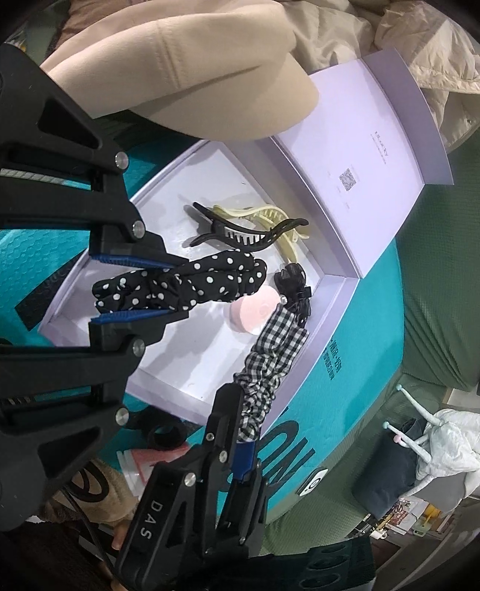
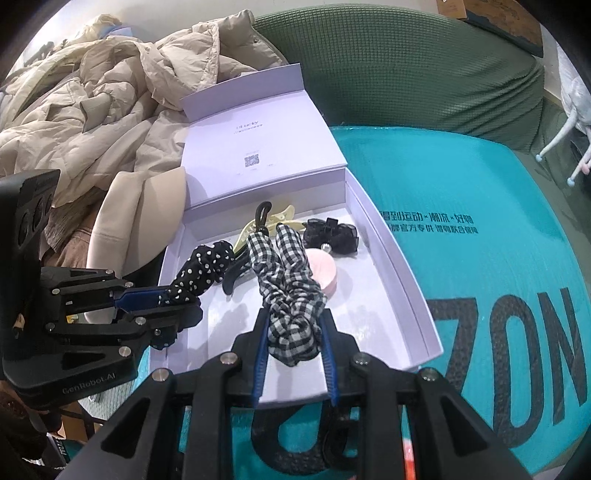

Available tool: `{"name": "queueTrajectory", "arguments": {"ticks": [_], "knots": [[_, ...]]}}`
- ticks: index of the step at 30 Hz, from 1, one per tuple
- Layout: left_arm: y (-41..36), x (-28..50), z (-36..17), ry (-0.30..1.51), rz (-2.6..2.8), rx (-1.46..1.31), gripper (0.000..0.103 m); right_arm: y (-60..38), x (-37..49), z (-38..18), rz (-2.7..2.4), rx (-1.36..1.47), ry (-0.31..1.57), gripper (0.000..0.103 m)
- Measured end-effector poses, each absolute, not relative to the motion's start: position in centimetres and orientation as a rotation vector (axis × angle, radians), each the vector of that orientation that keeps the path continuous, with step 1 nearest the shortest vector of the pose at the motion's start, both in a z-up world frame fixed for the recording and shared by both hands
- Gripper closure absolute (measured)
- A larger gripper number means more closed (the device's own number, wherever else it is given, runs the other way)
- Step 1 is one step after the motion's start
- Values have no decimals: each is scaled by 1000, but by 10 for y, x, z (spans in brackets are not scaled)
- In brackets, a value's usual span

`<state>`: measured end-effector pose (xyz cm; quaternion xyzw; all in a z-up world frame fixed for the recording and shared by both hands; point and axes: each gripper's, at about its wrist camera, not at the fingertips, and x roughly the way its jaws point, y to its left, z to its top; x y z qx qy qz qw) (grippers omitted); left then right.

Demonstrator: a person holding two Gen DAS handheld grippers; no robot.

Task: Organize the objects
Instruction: 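Carry both scrunchies over the lavender box and lower them inside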

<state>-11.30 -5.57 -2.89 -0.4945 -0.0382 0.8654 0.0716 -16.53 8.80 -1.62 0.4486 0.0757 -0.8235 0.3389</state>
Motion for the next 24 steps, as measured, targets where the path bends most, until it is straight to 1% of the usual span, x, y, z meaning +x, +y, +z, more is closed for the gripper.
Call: {"name": "queueTrajectory", "arguments": {"ticks": [24], "knots": [[-74, -171, -37, -9, 2655, -1496, 85, 61, -218, -28, -2131, 1191, 189, 78]]}}
